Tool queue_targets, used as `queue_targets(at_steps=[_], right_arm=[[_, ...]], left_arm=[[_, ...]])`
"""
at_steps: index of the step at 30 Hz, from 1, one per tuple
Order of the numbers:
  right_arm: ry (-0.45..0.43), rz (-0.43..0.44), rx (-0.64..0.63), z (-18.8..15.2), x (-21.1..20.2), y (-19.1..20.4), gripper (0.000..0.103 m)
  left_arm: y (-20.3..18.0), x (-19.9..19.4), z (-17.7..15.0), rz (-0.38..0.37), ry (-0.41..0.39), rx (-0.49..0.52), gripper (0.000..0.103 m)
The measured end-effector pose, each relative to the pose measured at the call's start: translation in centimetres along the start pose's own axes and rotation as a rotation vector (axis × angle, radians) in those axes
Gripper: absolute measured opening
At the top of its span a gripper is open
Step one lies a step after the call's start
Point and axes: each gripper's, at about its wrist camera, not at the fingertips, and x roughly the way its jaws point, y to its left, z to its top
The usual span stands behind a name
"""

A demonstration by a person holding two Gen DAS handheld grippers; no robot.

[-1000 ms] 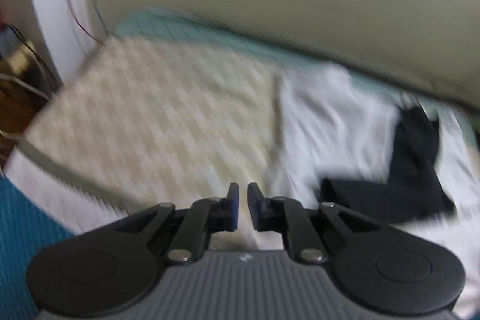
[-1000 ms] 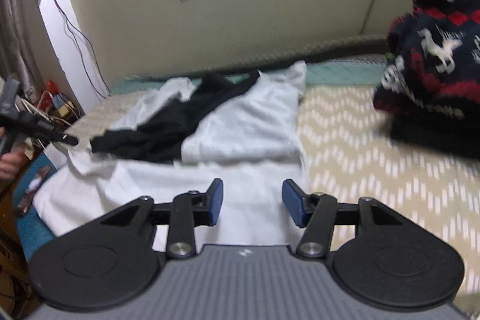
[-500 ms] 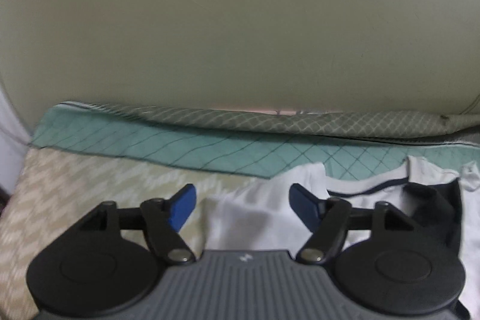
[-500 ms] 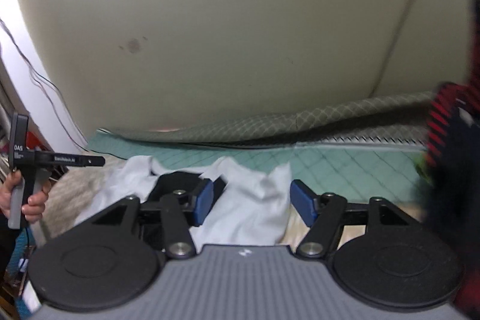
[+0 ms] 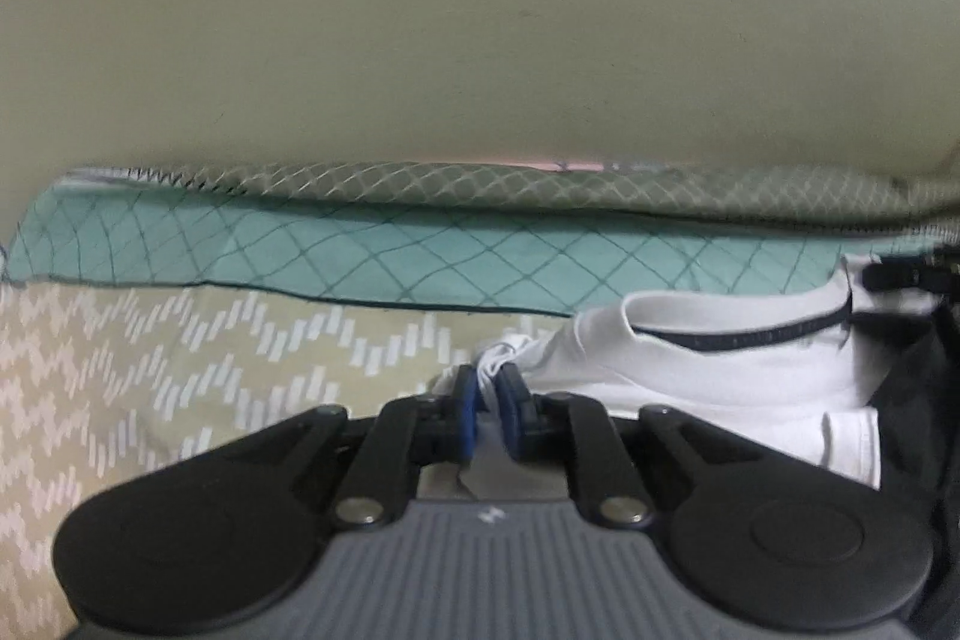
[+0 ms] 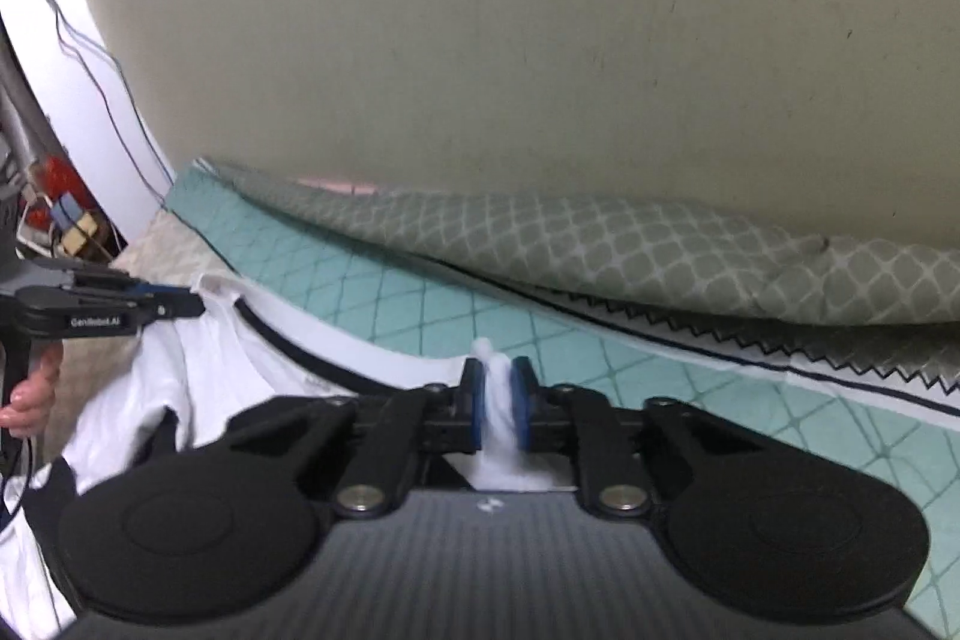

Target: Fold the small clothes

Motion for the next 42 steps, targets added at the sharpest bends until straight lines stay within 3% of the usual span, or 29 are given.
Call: queue_targets(at_steps=[5, 11, 17, 22, 29, 33, 35, 36, 37, 38, 39, 42], right_arm=[[-0.083, -0.007, -0.005, 0.4, -3.5, 1.6, 0.003], [-0.196, 0.039, -0.091, -0.9, -12.5, 6.3, 0.003], [-0.265, 0.084, -0.164, -6.8, -20.6, 10.6, 0.003], [-0.27, 0.107, -0.16, -14.3, -25.0, 12.7, 0.003], [-0.229, 0.047, -0.134, -24.5, -25.2, 14.7, 0.003], [-0.193, 0.018, -0.079, -28.1, -23.8, 14.8, 0.004], [-0.182, 0.038, -0.059, -28.6, -23.6, 14.4, 0.009], [-0.184, 0.073, -0.056, -28.6, -24.0, 14.3, 0.03], [-0.199, 0.092, -0.056, -28.6, -24.8, 13.9, 0.041], [-0.233, 0.086, -0.063, -28.4, -25.7, 13.8, 0.048], [-0.271, 0.081, -0.072, -28.4, -26.6, 13.5, 0.052], [-0.379, -0.013, -0.004, -26.5, -28.8, 11.5, 0.053]], left_arm=[[-1.1, -1.8, 0.5, 0.009, -0.042, -0.009, 0.007], [-1.7, -10.1, -1.5, -0.03, -0.174, -0.001, 0.005], [-1.0, -19.9, -8.9, -0.112, -0.285, -0.01, 0.005], [-2.4, -24.0, -17.2, -0.143, -0.285, -0.005, 0.005], [-2.6, -23.6, -24.1, -0.157, -0.224, -0.07, 0.006], [-1.9, -22.9, -25.6, -0.127, -0.185, -0.117, 0.011], [-0.7, -23.5, -25.7, -0.122, -0.199, -0.154, 0.011], [0.0, -24.0, -25.7, -0.133, -0.211, -0.183, 0.014], [0.7, -24.5, -25.5, -0.139, -0.228, -0.213, 0.02], [1.3, -24.9, -25.2, -0.141, -0.239, -0.239, 0.04], [1.7, -25.1, -24.9, -0.146, -0.246, -0.256, 0.057], [1.3, -24.4, -23.6, -0.181, -0.229, -0.258, 0.059]])
